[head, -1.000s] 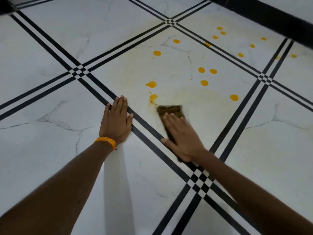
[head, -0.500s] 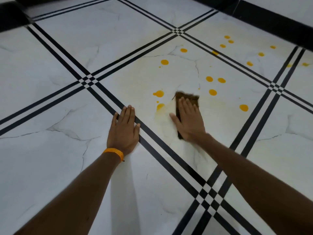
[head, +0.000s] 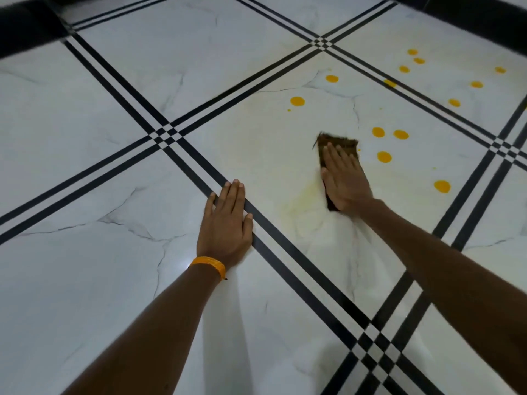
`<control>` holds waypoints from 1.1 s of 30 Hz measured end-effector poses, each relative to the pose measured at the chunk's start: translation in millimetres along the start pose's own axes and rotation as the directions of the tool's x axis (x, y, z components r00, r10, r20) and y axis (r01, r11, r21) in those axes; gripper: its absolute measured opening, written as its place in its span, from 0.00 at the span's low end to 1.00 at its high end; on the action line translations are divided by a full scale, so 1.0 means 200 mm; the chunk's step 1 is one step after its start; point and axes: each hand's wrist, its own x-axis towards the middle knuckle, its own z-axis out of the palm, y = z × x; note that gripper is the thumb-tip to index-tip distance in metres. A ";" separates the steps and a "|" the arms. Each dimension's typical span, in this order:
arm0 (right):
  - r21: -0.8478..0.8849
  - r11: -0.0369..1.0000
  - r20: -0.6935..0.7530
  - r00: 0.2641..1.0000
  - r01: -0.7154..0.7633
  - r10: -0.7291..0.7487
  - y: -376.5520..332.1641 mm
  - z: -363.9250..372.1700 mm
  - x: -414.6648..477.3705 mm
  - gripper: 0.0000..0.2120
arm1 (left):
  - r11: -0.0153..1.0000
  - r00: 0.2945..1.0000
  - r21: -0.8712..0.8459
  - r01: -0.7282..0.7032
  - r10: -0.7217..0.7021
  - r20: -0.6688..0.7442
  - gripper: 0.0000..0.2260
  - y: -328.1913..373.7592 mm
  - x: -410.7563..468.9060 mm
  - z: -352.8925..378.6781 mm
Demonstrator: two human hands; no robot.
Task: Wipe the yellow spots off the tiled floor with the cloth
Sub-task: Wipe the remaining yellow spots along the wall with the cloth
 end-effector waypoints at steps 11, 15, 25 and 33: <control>0.013 0.960 -0.003 0.960 0.279 -0.279 -0.09 0.06 -0.43 0.29 | 1.000 1.000 0.008 -0.003 0.003 0.001 0.27 0.00 0.00 0.00; -0.014 0.992 -0.023 0.992 -0.128 0.127 0.06 0.03 -0.17 0.36 | 1.000 1.000 0.003 -0.009 0.009 0.005 0.28 0.00 0.00 0.00; 0.001 0.951 0.050 0.950 0.308 -0.308 0.08 0.06 -0.73 0.29 | 0.999 0.999 0.035 -0.032 0.032 -0.002 0.26 -0.01 0.00 -0.01; -0.035 0.976 0.032 0.977 0.214 -0.212 0.11 0.08 -0.74 0.31 | 0.998 0.998 0.047 -0.046 0.047 -0.034 0.25 0.01 0.00 0.00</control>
